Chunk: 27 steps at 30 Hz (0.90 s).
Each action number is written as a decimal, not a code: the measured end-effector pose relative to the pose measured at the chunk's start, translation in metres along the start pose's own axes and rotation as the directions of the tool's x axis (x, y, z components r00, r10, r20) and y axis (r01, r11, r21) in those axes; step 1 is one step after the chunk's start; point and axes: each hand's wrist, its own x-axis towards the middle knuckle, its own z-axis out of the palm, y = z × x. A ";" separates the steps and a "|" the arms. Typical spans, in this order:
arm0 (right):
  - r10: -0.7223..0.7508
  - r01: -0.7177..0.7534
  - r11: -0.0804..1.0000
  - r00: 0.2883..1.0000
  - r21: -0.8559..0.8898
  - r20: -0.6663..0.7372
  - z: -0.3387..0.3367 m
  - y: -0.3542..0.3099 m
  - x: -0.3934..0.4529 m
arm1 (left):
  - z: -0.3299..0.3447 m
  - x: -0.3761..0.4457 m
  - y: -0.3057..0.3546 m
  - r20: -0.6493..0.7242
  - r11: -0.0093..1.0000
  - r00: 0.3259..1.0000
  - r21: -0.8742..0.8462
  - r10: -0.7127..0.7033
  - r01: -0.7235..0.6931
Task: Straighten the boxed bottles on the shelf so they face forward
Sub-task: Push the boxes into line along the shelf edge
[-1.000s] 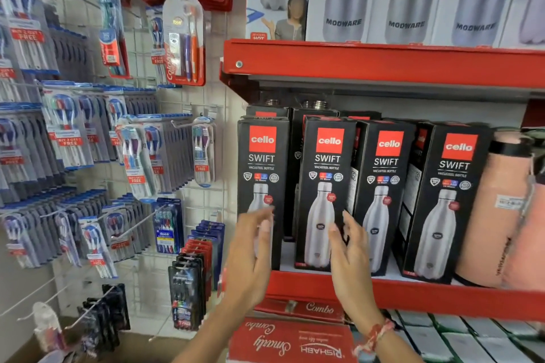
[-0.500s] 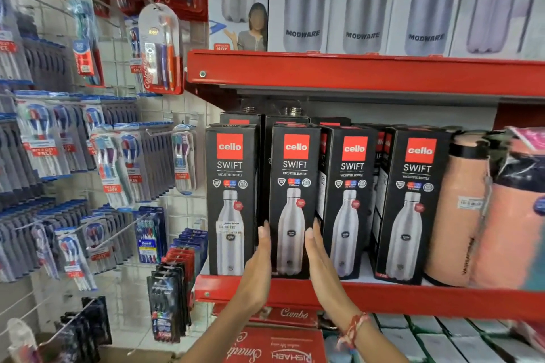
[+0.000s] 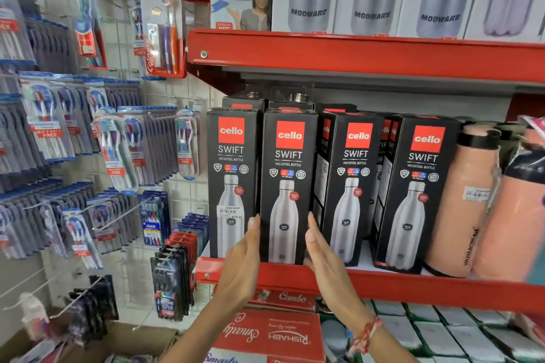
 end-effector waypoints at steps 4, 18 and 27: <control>-0.157 0.144 0.988 0.932 -0.062 -0.328 -0.020 0.004 0.005 | 0.008 0.007 -0.005 -0.316 0.896 0.850 0.291 0.421 -0.335; 0.185 -0.184 0.983 0.967 0.025 -0.177 -0.076 0.043 0.020 | 0.098 0.014 0.008 0.148 0.989 0.988 -0.135 -0.037 0.057; 0.117 -0.112 0.993 0.986 0.048 -0.116 -0.080 0.042 0.001 | 0.079 0.001 -0.004 0.114 0.982 0.993 -0.185 -0.019 0.040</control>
